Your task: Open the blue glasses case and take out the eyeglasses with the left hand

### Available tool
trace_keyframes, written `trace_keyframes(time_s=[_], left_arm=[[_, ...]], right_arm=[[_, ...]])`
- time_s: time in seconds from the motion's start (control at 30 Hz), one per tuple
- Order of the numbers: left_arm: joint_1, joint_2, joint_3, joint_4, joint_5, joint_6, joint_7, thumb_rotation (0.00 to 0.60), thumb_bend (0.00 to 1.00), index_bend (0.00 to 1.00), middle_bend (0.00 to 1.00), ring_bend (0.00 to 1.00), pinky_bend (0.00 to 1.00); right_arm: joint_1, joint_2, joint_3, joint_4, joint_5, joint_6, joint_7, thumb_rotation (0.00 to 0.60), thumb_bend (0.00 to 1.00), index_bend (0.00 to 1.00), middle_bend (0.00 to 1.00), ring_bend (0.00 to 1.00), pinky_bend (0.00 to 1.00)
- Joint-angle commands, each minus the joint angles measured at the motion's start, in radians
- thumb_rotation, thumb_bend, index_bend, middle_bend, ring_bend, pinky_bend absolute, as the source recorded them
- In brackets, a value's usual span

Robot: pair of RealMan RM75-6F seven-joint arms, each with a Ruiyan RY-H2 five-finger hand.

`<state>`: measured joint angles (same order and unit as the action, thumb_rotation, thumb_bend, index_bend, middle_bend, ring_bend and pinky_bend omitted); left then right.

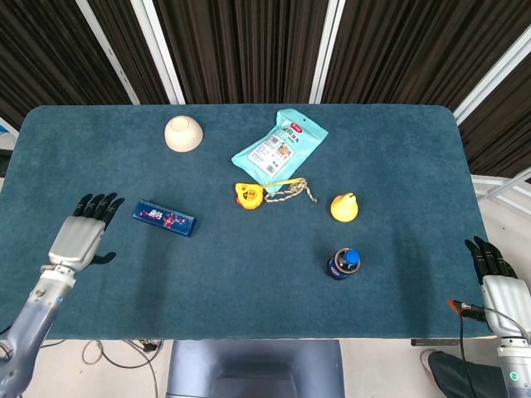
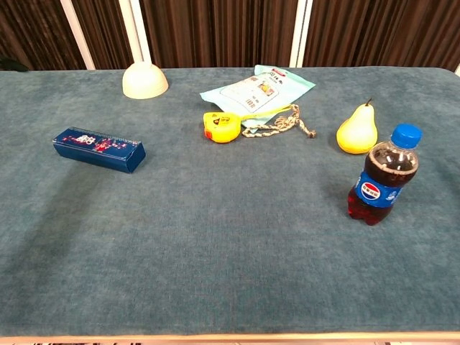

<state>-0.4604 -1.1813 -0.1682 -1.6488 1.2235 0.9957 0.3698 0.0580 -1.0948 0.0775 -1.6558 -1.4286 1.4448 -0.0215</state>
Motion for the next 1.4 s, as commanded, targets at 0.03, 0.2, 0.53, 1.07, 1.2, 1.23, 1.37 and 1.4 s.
trace_keyframes(time_s=[0.03,0.2,0.53,1.07,1.2,1.23,1.37,1.4], left_arm=[[-0.102,-0.04,-0.036,0.087,-0.113,-0.127,0.063,0.6,0.14,0.0,0.08,0.0,0.0],[-0.171,-0.09,-0.038,0.187,-0.184,-0.208,0.097,0.6,0.14,0.0,0.09,0.0,0.0],[-0.267,-0.156,0.003,0.312,-0.27,-0.349,0.127,0.6,0.14,0.0,0.1,0.0,0.0],[-0.333,-0.231,0.049,0.363,-0.328,-0.37,0.141,0.6,0.14,0.0,0.1,0.0,0.0],[-0.344,-0.236,0.063,0.346,-0.328,-0.369,0.139,0.6,0.14,0.0,0.1,0.0,0.0],[-0.346,-0.236,0.067,0.34,-0.327,-0.367,0.137,0.6,0.14,0.0,0.1,0.0,0.0],[-0.345,-0.228,0.083,0.308,-0.31,-0.354,0.124,0.6,0.14,0.0,0.11,0.0,0.0],[-0.343,-0.225,0.088,0.3,-0.304,-0.35,0.12,0.6,0.14,0.0,0.12,0.0,0.0]], right_arm=[[-0.001,0.001,0.002,-0.002,0.006,-0.002,0.001,0.6,0.16,0.0,0.0,0.0,0.21],[0.0,0.001,0.004,-0.006,0.014,-0.004,-0.001,0.6,0.16,0.0,0.0,0.0,0.21],[-0.001,0.002,0.005,-0.01,0.021,-0.006,-0.003,0.6,0.17,0.0,0.0,0.0,0.21],[0.0,0.006,0.004,-0.015,0.025,-0.011,-0.001,0.6,0.17,0.0,0.0,0.0,0.21],[-0.001,0.007,0.003,-0.016,0.024,-0.01,-0.001,0.6,0.17,0.0,0.0,0.0,0.21],[-0.001,0.007,0.003,-0.016,0.025,-0.01,-0.001,0.6,0.17,0.0,0.0,0.0,0.21],[-0.001,0.008,0.003,-0.017,0.026,-0.01,0.002,0.6,0.17,0.0,0.0,0.0,0.21],[-0.002,0.008,0.003,-0.017,0.026,-0.01,0.002,0.6,0.17,0.0,0.0,0.0,0.21]])
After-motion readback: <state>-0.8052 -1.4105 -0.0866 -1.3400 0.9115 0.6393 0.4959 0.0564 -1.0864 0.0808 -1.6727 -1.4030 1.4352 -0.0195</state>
